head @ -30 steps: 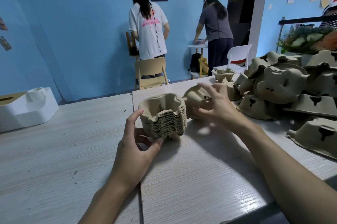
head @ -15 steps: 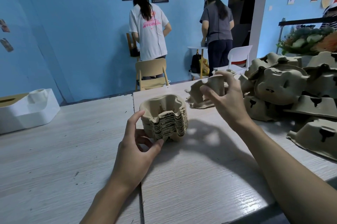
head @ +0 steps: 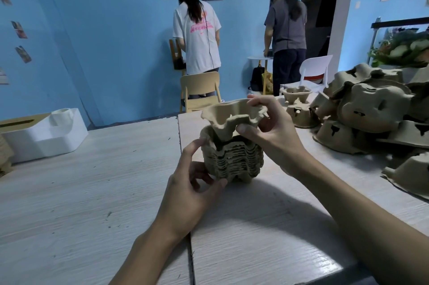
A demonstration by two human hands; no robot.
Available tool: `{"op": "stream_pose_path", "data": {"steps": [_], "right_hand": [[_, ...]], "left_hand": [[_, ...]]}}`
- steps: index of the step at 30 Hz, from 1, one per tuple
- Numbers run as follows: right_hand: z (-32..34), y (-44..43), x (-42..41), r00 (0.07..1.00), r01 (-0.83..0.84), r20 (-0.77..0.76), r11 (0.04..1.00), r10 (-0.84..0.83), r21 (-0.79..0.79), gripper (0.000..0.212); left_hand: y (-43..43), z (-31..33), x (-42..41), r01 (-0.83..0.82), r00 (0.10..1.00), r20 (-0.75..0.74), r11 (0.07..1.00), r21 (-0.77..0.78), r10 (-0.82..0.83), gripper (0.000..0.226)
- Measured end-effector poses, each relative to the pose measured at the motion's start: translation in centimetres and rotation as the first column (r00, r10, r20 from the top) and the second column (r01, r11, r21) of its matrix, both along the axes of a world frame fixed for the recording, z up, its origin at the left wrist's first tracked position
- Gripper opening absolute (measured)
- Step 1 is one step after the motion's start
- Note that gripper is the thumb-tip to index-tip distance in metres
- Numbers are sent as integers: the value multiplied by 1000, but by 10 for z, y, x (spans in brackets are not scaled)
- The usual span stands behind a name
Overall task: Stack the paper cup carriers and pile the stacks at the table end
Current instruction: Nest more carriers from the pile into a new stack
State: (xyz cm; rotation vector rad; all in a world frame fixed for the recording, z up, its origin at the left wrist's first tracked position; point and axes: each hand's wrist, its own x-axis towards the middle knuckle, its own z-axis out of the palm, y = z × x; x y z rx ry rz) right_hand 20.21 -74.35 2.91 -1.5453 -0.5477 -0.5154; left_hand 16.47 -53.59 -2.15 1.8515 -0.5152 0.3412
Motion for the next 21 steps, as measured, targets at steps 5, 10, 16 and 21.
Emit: {"op": "stream_pose_path", "data": {"steps": [5, 10, 16, 21], "right_hand": [[1, -5, 1, 996, 22, -79, 994, -31, -110, 50], [4, -3, -4, 994, 22, -102, 985, -40, -169, 54], [-3, -14, 16, 963, 220, -140, 971, -232, -91, 37], [-4, -38, 60, 859, 417, -190, 865, -475, -278, 15]], "left_hand": [[-1, 0, -1, -10, 1000, 14, 1000, 3, 10, 83], [-1, -3, 2, -5, 1000, 4, 1000, -27, 5, 99], [1, -3, 3, -8, 1000, 21, 1000, 12, 8, 82], [1, -4, 4, -39, 998, 38, 999, -21, 40, 79]]}}
